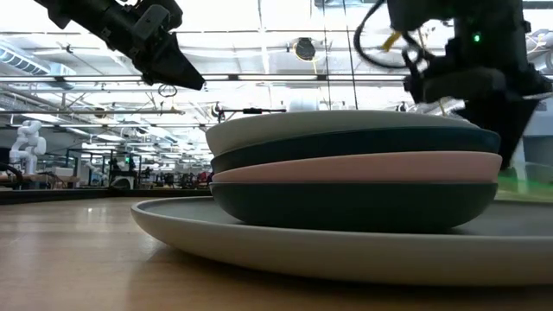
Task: Stack plastic plates
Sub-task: Stack the green plate on top of the pink plate
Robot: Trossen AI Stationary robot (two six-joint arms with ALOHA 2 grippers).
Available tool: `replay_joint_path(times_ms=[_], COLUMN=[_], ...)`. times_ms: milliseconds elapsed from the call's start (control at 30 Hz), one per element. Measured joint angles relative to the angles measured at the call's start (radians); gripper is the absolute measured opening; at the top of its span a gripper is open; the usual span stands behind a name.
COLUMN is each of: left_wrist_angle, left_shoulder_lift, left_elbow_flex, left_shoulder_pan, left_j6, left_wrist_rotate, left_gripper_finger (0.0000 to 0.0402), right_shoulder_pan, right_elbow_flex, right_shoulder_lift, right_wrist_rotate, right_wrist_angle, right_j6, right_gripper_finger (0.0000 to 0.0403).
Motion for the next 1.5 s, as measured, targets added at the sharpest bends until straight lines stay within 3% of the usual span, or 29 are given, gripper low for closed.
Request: replay_joint_path(times_ms=[167, 333, 567, 833, 1200, 1500], left_wrist_angle=[0.000, 0.000, 0.000, -0.001, -0.003, -0.001], left_shoulder_lift=[0.000, 0.000, 0.000, 0.000, 0.000, 0.002], left_elbow_flex=[0.000, 0.000, 0.000, 0.000, 0.000, 0.000], left_shoulder_pan=[0.000, 0.000, 0.000, 0.000, 0.000, 0.000], left_j6=[0.000, 0.000, -0.001, -0.004, -0.027, -0.048], left_wrist_rotate=[0.000, 0.000, 0.000, 0.000, 0.000, 0.000], left_gripper_finger=[0.0132, 0.0132, 0.0132, 0.0132, 0.0132, 0.0132], right_shoulder_pan=[0.000, -0.001, -0.001, 0.032, 0.045, 0.047], right_elbow_flex=[0.011, 0.120, 0.263, 0.266, 0.267, 0.267], right_shoulder_lift=[-0.076, -0.094, -0.093, -0.061, 0.060, 0.097], right_wrist_rotate=[0.072, 0.163, 0.241, 0.132, -0.097, -0.130], right_wrist_angle=[-0.010, -0.073, 0.098, 0.462, 0.502, 0.526], right_j6=[-0.005, -0.061, -0.323, -0.736, -0.831, -0.861], right_gripper_finger=[0.0001, 0.0001, 0.0000, 0.0000, 0.0008, 0.0064])
